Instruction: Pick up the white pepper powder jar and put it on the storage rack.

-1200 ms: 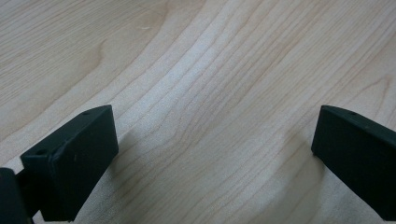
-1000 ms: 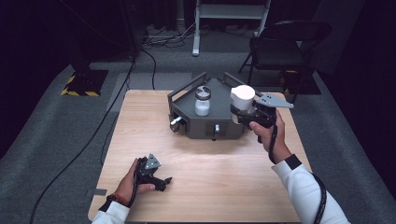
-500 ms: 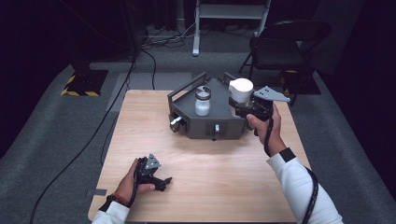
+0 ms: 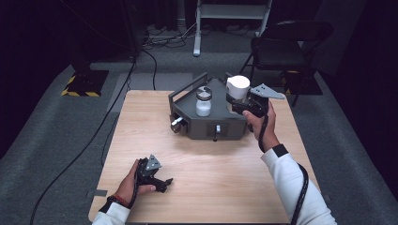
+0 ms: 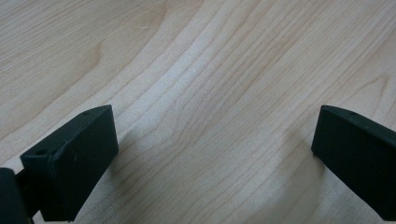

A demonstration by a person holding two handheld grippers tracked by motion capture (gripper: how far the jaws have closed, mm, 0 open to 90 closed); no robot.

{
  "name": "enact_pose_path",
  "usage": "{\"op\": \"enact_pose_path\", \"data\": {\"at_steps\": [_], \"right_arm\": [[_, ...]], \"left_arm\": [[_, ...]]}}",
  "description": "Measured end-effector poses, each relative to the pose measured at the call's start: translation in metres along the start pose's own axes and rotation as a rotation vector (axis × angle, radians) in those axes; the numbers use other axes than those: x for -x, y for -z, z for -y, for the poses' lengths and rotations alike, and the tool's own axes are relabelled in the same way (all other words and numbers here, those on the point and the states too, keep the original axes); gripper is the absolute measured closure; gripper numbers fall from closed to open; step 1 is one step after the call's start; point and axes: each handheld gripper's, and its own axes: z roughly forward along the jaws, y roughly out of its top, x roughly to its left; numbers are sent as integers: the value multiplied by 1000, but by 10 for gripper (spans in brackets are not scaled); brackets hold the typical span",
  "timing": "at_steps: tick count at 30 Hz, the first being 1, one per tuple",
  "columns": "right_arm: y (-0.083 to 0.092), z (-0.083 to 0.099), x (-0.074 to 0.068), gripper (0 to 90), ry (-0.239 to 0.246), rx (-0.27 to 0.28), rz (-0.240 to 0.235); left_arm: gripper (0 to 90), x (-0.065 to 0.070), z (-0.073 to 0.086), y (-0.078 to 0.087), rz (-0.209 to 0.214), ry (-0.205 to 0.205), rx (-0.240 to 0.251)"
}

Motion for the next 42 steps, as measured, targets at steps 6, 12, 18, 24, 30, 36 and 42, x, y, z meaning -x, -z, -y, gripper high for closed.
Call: {"op": "enact_pose_path", "data": {"at_steps": [6, 12, 18, 24, 30, 36, 42], "right_arm": [[-8, 4, -1, 298, -2, -3, 9], [-16, 11, -2, 299, -20, 4, 21], [-23, 16, -2, 299, -39, 2, 32], [-30, 21, 0, 299, -62, -6, 40], [-36, 26, -1, 299, -58, -6, 42], [-40, 31, -2, 299, -59, -6, 56], [-43, 36, -4, 299, -51, -12, 66]], "left_arm": [[1, 0, 0, 0, 0, 0, 0], [1, 0, 0, 0, 0, 1, 0], [1, 0, 0, 0, 0, 0, 0], [1, 0, 0, 0, 2, -2, 0], [1, 0, 0, 0, 2, -2, 0], [1, 0, 0, 0, 2, -2, 0], [1, 0, 0, 0, 2, -2, 0]]}}
